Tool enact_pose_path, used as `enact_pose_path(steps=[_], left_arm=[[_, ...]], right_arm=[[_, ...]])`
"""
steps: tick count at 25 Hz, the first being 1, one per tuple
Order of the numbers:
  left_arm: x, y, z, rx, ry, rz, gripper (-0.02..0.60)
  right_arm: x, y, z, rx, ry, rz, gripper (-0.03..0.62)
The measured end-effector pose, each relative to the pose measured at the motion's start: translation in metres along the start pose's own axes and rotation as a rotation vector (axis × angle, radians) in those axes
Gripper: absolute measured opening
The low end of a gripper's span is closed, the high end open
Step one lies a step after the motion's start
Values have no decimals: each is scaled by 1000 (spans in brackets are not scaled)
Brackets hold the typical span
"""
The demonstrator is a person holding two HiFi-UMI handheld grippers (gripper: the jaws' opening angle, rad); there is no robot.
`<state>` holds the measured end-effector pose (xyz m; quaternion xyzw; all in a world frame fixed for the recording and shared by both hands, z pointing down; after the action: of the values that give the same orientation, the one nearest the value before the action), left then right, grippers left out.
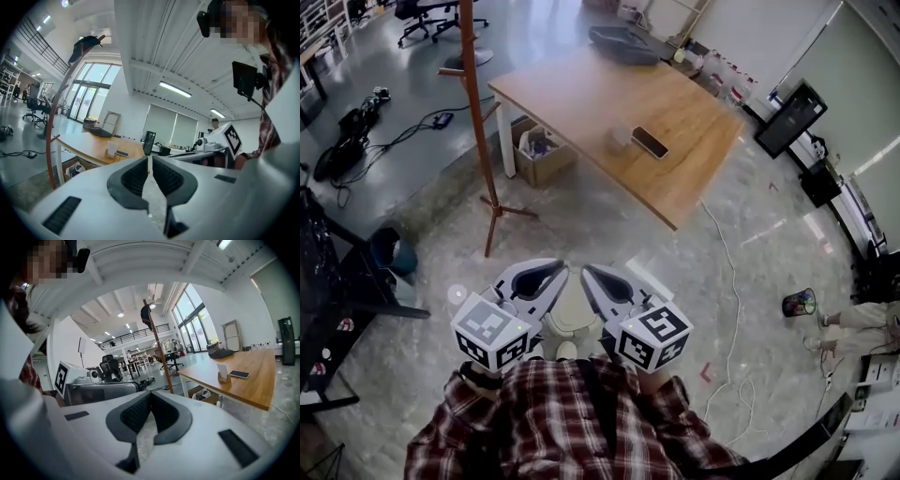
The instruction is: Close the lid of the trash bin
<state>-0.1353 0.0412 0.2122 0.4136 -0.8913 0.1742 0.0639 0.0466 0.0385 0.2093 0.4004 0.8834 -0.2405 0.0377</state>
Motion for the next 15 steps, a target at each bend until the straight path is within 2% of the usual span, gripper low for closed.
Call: enact_pose_path(steps=[15], left_arm=[[-5,7,2,10,17,17,14]], right_arm=[[6,4,10,1,30,19,12]])
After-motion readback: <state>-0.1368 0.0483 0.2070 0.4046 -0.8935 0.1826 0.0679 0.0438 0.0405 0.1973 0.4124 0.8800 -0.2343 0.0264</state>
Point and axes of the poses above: the fingertips, and each gripper's own axes: y backward along the fingers, x to its left, z out of its top, the point moved 10 cm from there along y, backward along the fingers, and after that the axes turned 9 degrees about x, right-handed, at the moved point
